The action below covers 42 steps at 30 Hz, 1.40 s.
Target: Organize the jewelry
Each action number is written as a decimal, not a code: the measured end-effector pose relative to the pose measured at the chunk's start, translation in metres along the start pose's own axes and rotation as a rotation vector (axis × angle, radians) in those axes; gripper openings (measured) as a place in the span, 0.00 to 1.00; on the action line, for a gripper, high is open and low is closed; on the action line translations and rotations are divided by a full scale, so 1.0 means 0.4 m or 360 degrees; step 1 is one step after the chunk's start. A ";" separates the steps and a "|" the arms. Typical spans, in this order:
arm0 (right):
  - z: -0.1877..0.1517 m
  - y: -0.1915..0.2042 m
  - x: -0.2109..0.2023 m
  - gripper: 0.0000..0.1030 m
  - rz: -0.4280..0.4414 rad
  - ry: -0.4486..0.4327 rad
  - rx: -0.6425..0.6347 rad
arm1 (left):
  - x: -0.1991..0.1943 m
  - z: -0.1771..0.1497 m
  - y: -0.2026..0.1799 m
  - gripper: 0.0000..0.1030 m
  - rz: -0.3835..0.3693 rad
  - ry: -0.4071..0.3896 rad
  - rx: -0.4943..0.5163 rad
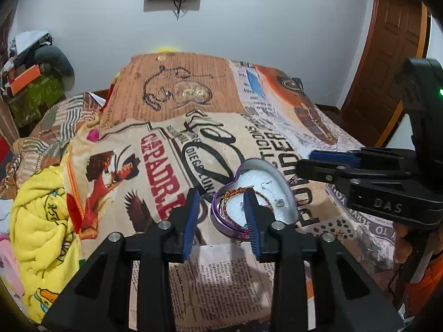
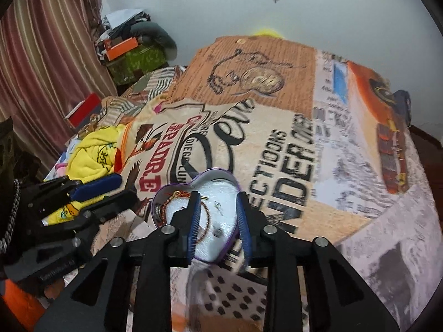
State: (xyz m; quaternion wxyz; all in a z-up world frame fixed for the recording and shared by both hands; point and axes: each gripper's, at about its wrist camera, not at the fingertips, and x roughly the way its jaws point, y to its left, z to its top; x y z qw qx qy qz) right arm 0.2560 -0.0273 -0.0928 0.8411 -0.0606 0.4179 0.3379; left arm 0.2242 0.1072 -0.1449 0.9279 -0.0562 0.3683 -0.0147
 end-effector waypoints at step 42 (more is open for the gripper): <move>-0.306 -0.210 -0.150 0.26 -0.0176 0.0145 0.0287 | 0.167 -0.178 -0.372 0.30 -0.0344 0.0490 0.0306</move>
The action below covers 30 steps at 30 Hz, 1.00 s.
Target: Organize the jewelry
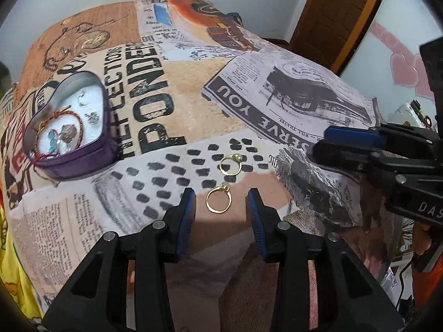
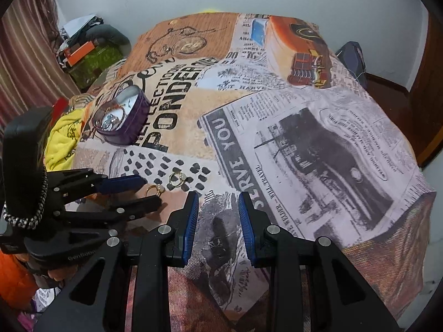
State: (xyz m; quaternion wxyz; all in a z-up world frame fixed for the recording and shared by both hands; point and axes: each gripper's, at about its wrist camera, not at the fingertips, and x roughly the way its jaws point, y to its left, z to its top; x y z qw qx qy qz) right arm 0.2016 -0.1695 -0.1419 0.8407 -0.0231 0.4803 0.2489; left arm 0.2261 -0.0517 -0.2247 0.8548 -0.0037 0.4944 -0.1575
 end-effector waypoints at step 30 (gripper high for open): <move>0.022 0.099 0.129 0.19 0.0038 0.0080 -0.0146 | -0.086 -0.025 0.117 0.17 0.0067 -0.0156 -0.0229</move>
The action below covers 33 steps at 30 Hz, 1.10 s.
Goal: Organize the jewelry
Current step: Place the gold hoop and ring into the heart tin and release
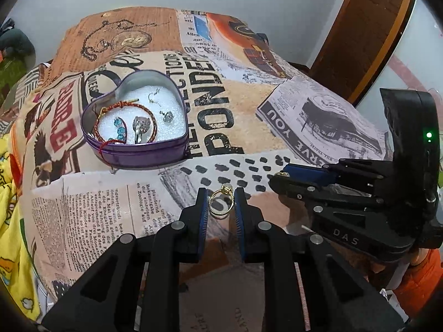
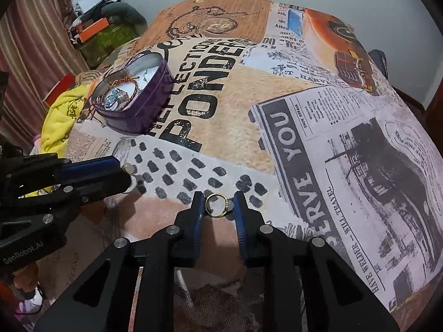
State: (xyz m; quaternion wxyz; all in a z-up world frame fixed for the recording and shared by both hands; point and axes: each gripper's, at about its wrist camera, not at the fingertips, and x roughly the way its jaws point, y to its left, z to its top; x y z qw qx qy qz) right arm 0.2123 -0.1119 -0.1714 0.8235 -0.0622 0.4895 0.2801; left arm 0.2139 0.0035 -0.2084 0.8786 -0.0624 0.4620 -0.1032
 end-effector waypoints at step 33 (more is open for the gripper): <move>0.196 0.137 -0.228 0.19 0.0058 -0.0553 -0.0148 | -0.259 0.109 0.104 0.17 0.0199 -0.0457 -0.0021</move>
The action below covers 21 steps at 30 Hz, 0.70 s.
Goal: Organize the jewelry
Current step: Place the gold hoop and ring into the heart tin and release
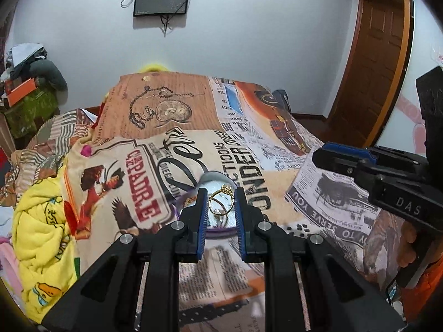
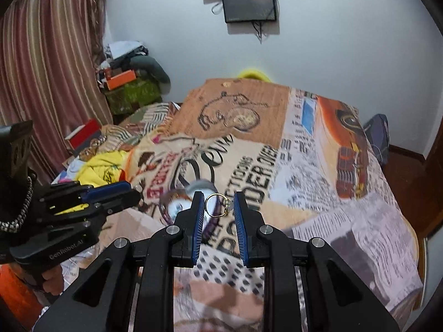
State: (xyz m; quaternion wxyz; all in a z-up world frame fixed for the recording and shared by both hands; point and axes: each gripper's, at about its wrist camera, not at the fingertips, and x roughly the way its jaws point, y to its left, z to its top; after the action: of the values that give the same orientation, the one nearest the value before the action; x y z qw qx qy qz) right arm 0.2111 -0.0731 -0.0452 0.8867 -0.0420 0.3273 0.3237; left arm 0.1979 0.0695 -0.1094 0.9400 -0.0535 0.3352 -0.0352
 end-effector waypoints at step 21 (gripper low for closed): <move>0.028 0.031 0.224 0.19 0.0168 0.0226 0.0060 | 0.208 -0.043 0.088 0.17 -0.0046 0.0220 -0.0063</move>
State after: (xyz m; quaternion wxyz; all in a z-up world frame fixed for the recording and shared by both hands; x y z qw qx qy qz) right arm 0.2614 -0.0113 -0.0893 0.8437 -0.0308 0.3971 0.3599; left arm 0.2522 0.0944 -0.1790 0.9128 -0.0743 0.3990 -0.0457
